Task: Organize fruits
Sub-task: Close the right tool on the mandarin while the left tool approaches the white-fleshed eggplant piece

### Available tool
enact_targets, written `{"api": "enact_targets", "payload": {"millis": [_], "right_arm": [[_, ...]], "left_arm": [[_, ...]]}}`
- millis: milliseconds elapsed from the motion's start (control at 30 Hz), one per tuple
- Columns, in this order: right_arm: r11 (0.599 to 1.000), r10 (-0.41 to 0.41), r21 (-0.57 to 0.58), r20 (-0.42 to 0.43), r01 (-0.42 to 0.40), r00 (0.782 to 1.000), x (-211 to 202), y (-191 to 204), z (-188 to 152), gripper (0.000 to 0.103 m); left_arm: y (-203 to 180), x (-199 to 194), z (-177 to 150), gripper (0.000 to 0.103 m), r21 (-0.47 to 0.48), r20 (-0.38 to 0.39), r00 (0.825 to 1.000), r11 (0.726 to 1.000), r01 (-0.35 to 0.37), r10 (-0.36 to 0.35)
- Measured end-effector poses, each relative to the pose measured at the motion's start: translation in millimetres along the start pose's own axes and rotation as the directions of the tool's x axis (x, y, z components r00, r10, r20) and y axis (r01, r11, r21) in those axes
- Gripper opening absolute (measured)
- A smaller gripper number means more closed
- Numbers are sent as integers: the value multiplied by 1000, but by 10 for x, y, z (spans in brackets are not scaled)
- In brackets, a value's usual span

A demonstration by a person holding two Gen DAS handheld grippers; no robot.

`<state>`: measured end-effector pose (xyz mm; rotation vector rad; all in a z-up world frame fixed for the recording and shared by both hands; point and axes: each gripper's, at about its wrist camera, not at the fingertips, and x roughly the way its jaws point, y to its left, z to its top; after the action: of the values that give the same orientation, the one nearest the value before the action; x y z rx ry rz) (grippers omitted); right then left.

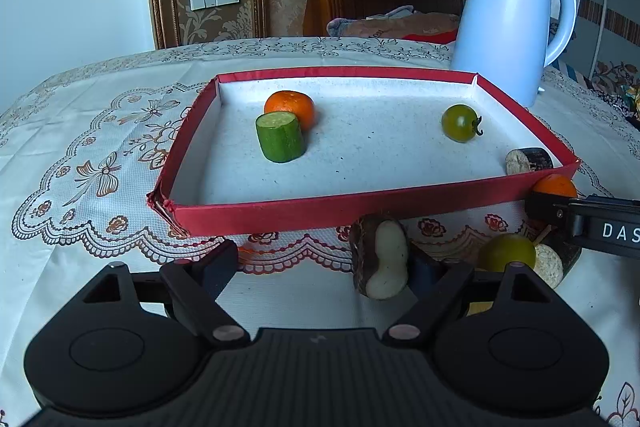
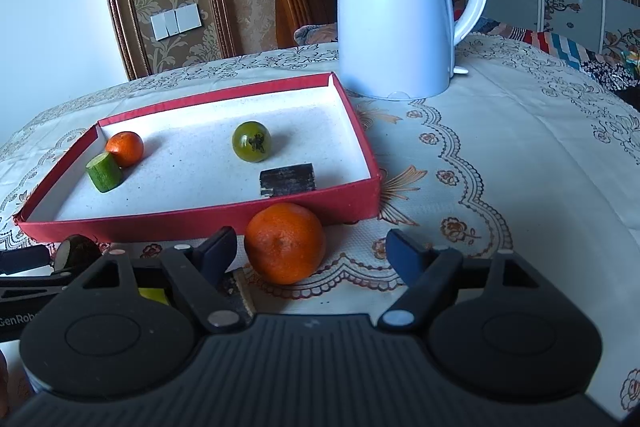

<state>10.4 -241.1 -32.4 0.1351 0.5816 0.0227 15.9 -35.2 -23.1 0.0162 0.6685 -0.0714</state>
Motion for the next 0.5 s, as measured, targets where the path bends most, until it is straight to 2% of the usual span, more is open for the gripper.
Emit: {"api": "enact_targets", "payload": {"millis": [367,467,500], "right_arm": [[1000,5,-16,-4,-6,1000,5,23,-9,67],[1000,9,-29,5,-9,1000,-15,45,-19,57],[999,15,-35,8,-15,1000,-24,56,-22,50]], "left_arm": [[-1,0,-2,86,4,-1,1000,1000,-2,2],[1,-3,-3,86,0,0,1000,1000,1,-1],[0,-5,-3,86,0,1,1000,1000,1,-1]]}}
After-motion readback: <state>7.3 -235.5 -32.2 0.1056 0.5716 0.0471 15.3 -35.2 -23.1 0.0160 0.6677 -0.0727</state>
